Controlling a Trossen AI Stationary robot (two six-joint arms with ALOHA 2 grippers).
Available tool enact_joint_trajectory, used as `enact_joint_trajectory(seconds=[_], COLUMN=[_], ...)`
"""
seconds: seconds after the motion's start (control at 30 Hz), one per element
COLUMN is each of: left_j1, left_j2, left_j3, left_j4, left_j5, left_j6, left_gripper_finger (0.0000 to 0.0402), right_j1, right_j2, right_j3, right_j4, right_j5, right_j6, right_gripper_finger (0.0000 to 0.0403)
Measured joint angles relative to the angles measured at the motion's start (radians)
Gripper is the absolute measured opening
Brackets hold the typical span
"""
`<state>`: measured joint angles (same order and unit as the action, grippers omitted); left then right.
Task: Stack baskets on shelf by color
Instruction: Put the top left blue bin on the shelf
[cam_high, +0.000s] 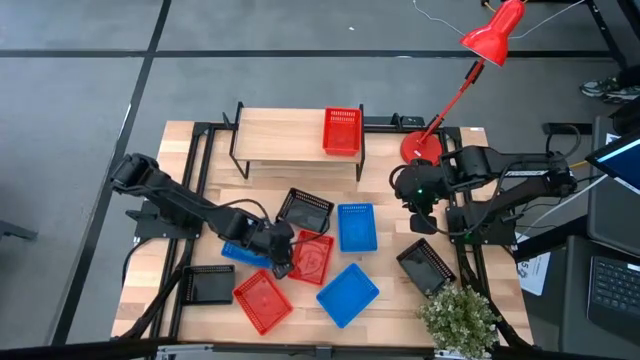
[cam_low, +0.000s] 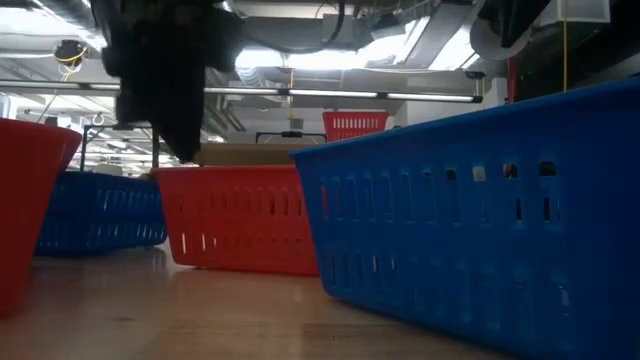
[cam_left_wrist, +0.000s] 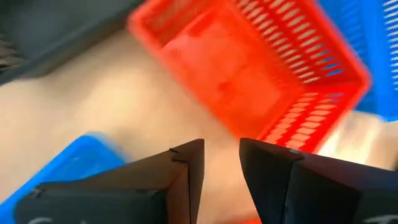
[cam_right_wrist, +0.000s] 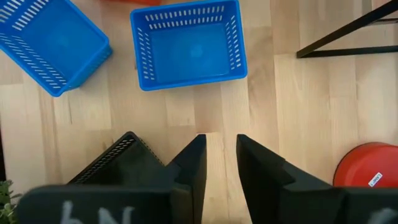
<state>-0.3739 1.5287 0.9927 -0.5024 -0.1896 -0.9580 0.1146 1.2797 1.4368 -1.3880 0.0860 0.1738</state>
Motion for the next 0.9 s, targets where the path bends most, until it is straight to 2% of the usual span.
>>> enact_joint_trajectory(seconds=[0.13,0.2,0.43,0.9], left_j1=[-0.022,-0.036,-0.075,-0.067], left_j2=[0.019,0.022,0.102,0.208], left_j3=[0.110,0.132,0.134,0.133], left_j4=[-0.247,-0.312,-0.318,-0.315], left_j5=[-0.076,-0.088,-0.086,-0.083], left_j6=[-0.139,-0.213,-0.348,-0.377], left_gripper_finger=[0.0094,0.0094,0.0094,0.0094], right_j1=[0.000,0.000,0.000,0.000], right_j2=[0.000,0.000,0.000,0.000], right_j3=[0.000,0.000,0.000,0.000], right_j4=[-0.001,-0.002,-0.002,0.003], right_j5=[0.000,0.000,0.000,0.000], right_j6=[-0.003,-0.014,-0.055,-0.052], right_gripper_finger=[0.0087,0.0087,0.0087,0.0087])
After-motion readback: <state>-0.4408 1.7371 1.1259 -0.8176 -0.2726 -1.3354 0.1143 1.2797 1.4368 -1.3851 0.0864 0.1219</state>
